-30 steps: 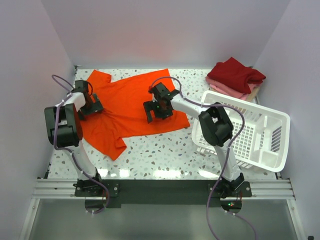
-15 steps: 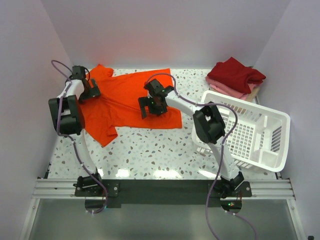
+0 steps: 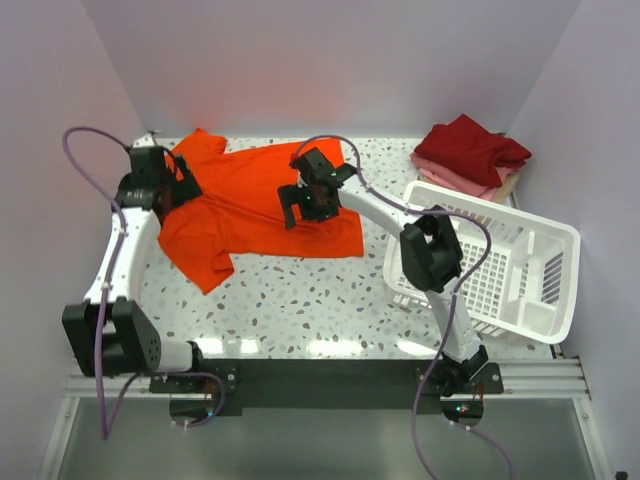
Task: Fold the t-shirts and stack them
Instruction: Flatten the tshirt out, then fold the tshirt
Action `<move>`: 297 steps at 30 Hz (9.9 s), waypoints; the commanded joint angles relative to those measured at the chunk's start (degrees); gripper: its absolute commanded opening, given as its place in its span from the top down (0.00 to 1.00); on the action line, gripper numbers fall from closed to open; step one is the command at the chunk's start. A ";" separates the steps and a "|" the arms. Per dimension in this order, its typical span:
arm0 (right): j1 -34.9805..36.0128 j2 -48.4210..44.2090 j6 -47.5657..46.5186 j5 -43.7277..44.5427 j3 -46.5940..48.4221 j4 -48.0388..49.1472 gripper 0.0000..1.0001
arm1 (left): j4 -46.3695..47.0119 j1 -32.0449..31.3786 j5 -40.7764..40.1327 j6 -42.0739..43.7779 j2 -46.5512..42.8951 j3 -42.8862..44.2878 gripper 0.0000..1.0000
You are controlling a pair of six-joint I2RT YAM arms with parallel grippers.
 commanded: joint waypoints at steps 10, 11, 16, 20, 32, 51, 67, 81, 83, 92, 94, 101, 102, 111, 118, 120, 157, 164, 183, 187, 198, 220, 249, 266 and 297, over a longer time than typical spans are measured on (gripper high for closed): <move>-5.14 -16.36 2.29 -4.82 -16.07 4.75 0.02 | -10.96 -6.11 -2.97 -23.23 -21.14 -27.42 0.03; -5.58 -17.16 2.82 -5.09 -17.04 5.11 0.02 | -11.40 -6.11 -2.79 -23.94 -21.67 -28.30 0.04; -9.44 -20.59 4.66 -7.63 -23.10 7.74 0.02 | -12.02 -6.11 -2.70 -27.72 -25.44 -34.63 0.14; -11.38 -23.14 4.93 -7.99 -25.14 8.45 0.02 | -9.66 -6.11 -0.95 -27.46 -23.09 -36.57 0.20; -11.56 -27.01 5.11 -7.47 -25.93 7.84 0.02 | -1.04 -6.19 -0.42 -25.18 -13.95 -38.42 0.32; -11.56 -27.54 1.94 -2.11 -26.19 1.86 0.02 | -1.82 -5.76 -1.82 -23.07 -12.44 -35.96 1.00; -6.55 -25.08 2.29 3.52 -28.39 -2.62 0.04 | -9.03 7.34 -2.97 -12.17 -19.47 -27.61 1.00; -4.35 -18.23 7.56 8.70 -30.68 -1.74 0.08 | -7.01 19.19 4.14 -4.79 -20.35 -27.08 1.00; -4.26 -17.43 8.18 9.58 -30.94 -1.66 0.10 | -7.19 20.34 6.25 -4.52 -20.44 -26.12 1.00; -4.26 -14.62 10.91 13.01 -32.87 0.19 0.16 | -7.80 22.99 12.06 -4.08 -19.47 -23.48 1.00; -4.26 -14.36 11.26 13.36 -33.75 0.80 0.21 | -7.98 22.99 11.98 -4.08 -19.47 -23.39 1.00; -4.26 -15.49 9.77 14.07 -35.60 2.74 0.49 | -8.42 22.99 13.47 -4.61 -20.26 -23.92 1.00; -4.26 -15.41 9.07 14.24 -34.81 2.39 0.52 | -8.59 23.07 13.64 -4.78 -20.35 -23.66 1.00; -4.26 -17.34 4.32 14.51 -29.89 -7.44 0.98 | -10.97 22.99 15.58 -6.45 -23.42 -24.00 1.00; -4.26 -20.41 0.01 14.60 -30.06 -13.42 1.00 | -9.82 22.90 18.21 -8.82 -27.64 -28.92 1.00; -4.26 -20.86 -1.22 14.42 -29.19 -14.66 1.00 | -10.44 22.64 17.69 -8.74 -28.70 -29.72 1.00; -10.23 -5.92 -8.52 7.74 -5.11 -26.44 1.00 | -20.90 10.24 16.37 1.36 -13.86 -8.46 1.00; -12.61 1.81 -10.01 6.69 6.58 -31.01 1.00 | -21.69 10.07 19.00 5.58 -1.57 1.82 1.00; -16.04 10.96 -5.18 1.51 22.32 -30.76 0.97 | -22.47 7.96 22.34 9.72 24.55 28.35 1.00; -16.04 10.60 -3.69 -0.78 22.75 -28.11 0.95 | -23.45 6.29 22.17 9.63 29.99 34.79 1.00; -17.53 11.84 -0.35 0.01 23.55 -25.39 0.95 | -22.04 4.53 18.48 7.70 38.88 46.13 1.00; -20.08 8.86 1.86 -3.77 23.47 -20.29 0.19 | -8.61 3.47 4.34 4.44 23.02 26.65 0.09; -19.99 -3.28 -4.91 -2.02 -2.99 -16.07 0.34 | 4.67 17.71 2.39 4.00 4.78 -15.31 0.33; -19.82 0.15 -4.56 -1.58 -1.93 -16.16 0.39 | 10.21 18.42 6.96 0.67 11.73 -15.65 0.47; -18.85 2.87 -4.12 -1.77 -3.87 -16.41 1.00 | 9.86 22.45 7.84 3.12 11.03 -16.19 1.00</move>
